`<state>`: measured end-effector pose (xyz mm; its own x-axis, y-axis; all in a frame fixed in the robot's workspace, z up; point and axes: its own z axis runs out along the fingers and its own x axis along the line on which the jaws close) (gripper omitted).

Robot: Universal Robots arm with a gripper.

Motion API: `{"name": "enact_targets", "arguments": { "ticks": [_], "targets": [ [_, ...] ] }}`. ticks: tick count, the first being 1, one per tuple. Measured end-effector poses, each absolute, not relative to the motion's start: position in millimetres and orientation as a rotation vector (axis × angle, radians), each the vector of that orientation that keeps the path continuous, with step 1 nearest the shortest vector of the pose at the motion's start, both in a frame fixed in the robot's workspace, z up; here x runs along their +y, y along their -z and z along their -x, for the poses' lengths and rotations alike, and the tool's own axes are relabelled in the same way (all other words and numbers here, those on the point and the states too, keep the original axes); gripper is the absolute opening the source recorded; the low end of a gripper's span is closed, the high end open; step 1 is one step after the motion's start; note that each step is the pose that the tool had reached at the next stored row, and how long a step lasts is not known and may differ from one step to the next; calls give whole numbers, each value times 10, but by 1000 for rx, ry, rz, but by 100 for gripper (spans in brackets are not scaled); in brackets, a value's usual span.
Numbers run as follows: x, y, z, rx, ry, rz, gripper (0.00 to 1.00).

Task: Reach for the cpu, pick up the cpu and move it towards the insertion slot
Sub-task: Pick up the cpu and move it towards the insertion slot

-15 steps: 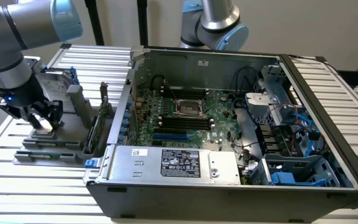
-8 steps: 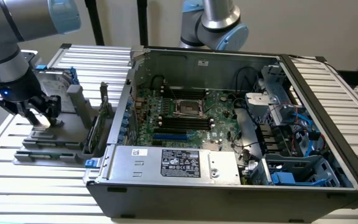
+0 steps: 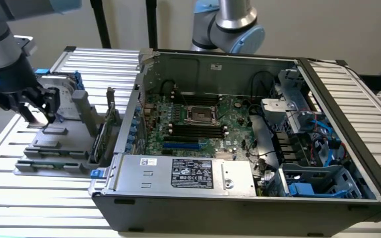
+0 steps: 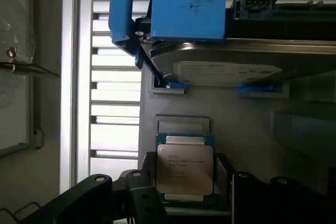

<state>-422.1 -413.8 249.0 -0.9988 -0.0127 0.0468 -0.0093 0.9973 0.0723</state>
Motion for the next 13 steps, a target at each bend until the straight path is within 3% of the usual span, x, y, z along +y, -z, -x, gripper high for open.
{"name": "enact_targets", "arguments": {
  "ticks": [13],
  "targets": [
    [-4171,-3066,3933,-3088,123,-17,55]
  ]
}}
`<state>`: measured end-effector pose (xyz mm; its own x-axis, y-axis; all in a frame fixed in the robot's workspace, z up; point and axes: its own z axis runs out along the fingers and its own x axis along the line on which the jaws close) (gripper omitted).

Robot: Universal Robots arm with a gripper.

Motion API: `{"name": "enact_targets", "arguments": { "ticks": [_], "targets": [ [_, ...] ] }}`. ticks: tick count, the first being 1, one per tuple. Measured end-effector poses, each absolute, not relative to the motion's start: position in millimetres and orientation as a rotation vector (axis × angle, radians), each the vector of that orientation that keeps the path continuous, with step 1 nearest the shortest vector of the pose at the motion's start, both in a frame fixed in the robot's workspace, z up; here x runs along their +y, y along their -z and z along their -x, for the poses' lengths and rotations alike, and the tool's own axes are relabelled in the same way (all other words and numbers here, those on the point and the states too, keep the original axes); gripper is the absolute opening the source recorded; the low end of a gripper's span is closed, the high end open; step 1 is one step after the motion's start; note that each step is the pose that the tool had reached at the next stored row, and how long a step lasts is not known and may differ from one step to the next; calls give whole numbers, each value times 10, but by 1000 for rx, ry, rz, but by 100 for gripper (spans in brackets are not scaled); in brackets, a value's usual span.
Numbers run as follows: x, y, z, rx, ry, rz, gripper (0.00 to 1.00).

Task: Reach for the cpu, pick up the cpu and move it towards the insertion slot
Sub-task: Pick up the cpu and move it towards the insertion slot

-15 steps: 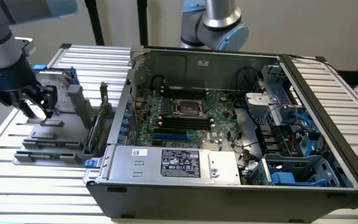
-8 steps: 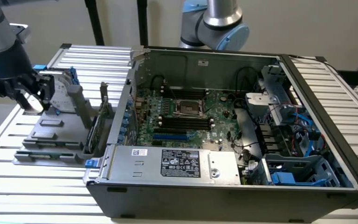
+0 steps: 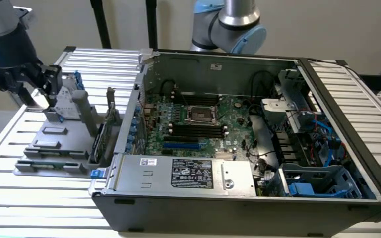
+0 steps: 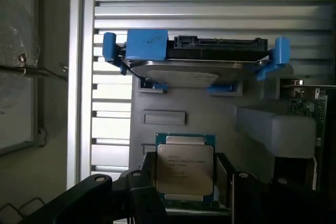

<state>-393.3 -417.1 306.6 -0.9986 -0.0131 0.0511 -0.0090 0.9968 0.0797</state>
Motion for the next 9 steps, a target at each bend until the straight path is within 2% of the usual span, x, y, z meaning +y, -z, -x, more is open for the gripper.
{"name": "enact_targets", "arguments": {
  "ticks": [9],
  "targets": [
    [-4184,-3447,3525,-3078,132,-17,55]
  ]
}}
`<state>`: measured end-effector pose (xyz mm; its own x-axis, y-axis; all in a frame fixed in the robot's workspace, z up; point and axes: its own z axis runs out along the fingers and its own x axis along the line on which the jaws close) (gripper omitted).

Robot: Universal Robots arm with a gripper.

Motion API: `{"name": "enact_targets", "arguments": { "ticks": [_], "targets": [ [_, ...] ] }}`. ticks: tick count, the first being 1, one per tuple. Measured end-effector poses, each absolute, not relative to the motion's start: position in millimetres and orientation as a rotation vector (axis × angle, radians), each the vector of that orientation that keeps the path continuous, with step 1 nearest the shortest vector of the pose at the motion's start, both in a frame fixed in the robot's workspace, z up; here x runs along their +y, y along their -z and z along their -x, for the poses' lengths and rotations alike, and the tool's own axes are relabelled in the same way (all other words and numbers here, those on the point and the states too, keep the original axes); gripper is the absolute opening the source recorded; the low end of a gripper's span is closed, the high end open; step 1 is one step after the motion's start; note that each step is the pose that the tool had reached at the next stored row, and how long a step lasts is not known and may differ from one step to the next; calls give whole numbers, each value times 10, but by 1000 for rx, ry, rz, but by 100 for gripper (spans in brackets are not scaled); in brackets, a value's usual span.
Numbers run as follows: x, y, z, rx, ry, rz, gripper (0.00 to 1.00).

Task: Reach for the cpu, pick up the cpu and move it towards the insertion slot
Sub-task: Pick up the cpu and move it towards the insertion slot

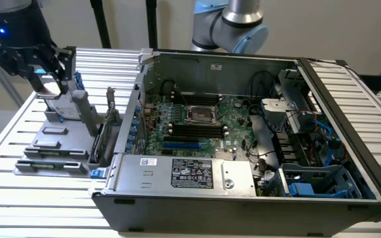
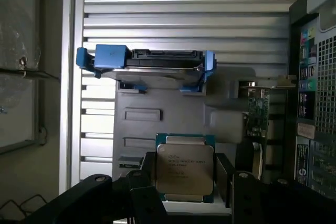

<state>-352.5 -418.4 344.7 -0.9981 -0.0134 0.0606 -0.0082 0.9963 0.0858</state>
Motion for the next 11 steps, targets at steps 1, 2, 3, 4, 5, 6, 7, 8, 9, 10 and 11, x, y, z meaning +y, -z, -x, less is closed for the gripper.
{"name": "enact_targets", "arguments": {
  "ticks": [1,2,3,4,5,6,7,8,9,10,11],
  "targets": [
    [-4183,-3474,3480,-3077,135,-17,55],
    [-4183,-3501,3434,-3077,138,-17,55],
    [-4183,-3522,3389,-3076,140,-17,55],
    [-4184,-3541,3344,-3076,143,-17,55],
    [-4183,-3560,3299,-3076,146,-17,55],
    [-4184,-3576,3253,-3076,149,-17,55],
    [-4183,-3593,3208,-3075,151,-17,55],
    [-4183,-3610,3163,-3075,153,-17,55],
    [-4183,-3627,3117,-3075,156,-17,55],
    [-4184,-3643,3071,-3075,158,-17,55],
    [-4184,-3661,3024,-3074,160,-17,55]
  ]
}}
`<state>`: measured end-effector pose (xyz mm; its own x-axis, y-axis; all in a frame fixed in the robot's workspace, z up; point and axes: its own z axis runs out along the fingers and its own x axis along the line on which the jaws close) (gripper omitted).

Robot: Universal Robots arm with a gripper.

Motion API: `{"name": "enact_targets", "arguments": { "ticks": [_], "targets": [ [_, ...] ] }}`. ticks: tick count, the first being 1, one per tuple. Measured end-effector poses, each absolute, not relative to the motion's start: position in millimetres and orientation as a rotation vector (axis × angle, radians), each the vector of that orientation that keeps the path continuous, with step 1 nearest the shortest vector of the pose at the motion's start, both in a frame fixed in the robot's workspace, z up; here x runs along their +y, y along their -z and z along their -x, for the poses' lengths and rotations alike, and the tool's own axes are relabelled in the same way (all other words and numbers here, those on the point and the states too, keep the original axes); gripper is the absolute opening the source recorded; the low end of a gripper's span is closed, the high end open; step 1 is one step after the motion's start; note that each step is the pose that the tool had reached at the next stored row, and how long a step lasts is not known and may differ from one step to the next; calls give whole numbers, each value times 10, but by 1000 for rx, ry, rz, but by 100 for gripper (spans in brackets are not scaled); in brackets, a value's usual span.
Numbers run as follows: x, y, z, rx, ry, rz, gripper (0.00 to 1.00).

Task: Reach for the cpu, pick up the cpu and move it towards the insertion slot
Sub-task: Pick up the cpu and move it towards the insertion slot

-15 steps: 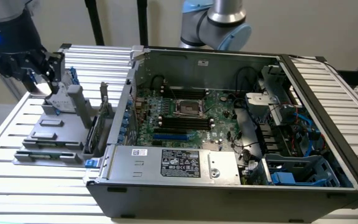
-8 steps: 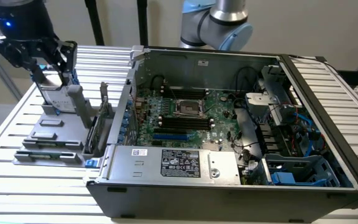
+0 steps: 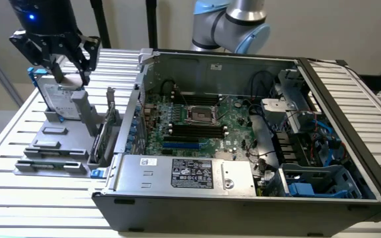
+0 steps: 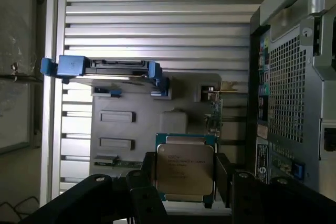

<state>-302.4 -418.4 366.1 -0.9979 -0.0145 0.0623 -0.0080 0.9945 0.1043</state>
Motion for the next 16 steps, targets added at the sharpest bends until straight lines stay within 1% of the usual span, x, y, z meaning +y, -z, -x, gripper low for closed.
{"name": "enact_targets", "arguments": {
  "ticks": [16],
  "targets": [
    [-4183,-3871,2299,-3071,189,-18,55]
  ]
}}
